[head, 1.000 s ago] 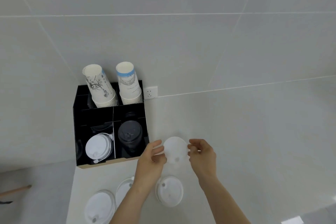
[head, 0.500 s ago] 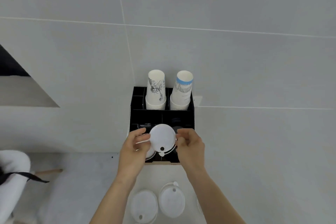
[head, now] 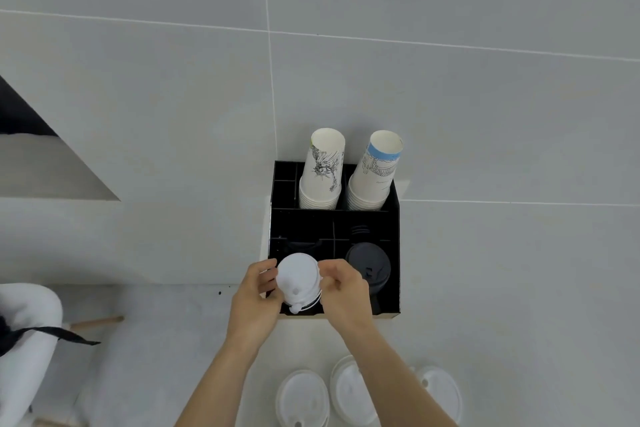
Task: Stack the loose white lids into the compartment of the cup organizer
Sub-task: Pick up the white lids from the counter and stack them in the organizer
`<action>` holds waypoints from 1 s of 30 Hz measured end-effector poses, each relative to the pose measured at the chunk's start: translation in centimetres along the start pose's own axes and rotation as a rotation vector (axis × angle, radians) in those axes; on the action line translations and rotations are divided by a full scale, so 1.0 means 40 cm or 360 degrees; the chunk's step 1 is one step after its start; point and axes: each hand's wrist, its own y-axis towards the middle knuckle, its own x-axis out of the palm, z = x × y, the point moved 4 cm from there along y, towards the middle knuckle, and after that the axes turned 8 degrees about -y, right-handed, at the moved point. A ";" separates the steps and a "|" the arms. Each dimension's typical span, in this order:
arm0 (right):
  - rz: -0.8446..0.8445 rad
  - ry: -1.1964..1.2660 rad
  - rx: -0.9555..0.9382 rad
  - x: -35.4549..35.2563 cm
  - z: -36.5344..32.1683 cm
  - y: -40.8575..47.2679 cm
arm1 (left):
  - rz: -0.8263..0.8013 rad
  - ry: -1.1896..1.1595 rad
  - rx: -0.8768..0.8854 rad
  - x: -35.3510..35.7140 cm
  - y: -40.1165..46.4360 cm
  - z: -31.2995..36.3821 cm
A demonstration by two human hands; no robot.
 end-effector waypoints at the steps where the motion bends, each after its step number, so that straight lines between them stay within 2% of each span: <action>1: -0.0006 0.0005 -0.0002 0.005 0.003 0.002 | -0.0010 0.0036 0.0019 0.004 0.001 -0.003; 10: -0.0155 -0.0045 0.0023 0.026 0.018 0.007 | -0.0070 0.0474 0.0173 0.032 0.003 -0.016; 17: -0.0217 -0.0190 -0.0020 0.037 0.024 0.010 | -0.0070 0.0674 0.0153 0.047 0.008 -0.025; 24: -0.0130 -0.0311 -0.0129 0.027 0.025 -0.001 | -0.0002 0.0845 0.0291 0.052 -0.017 -0.016; 30: 0.0050 -0.0078 -0.0182 -0.063 0.055 -0.012 | 0.0108 0.0714 0.0421 0.065 -0.052 0.014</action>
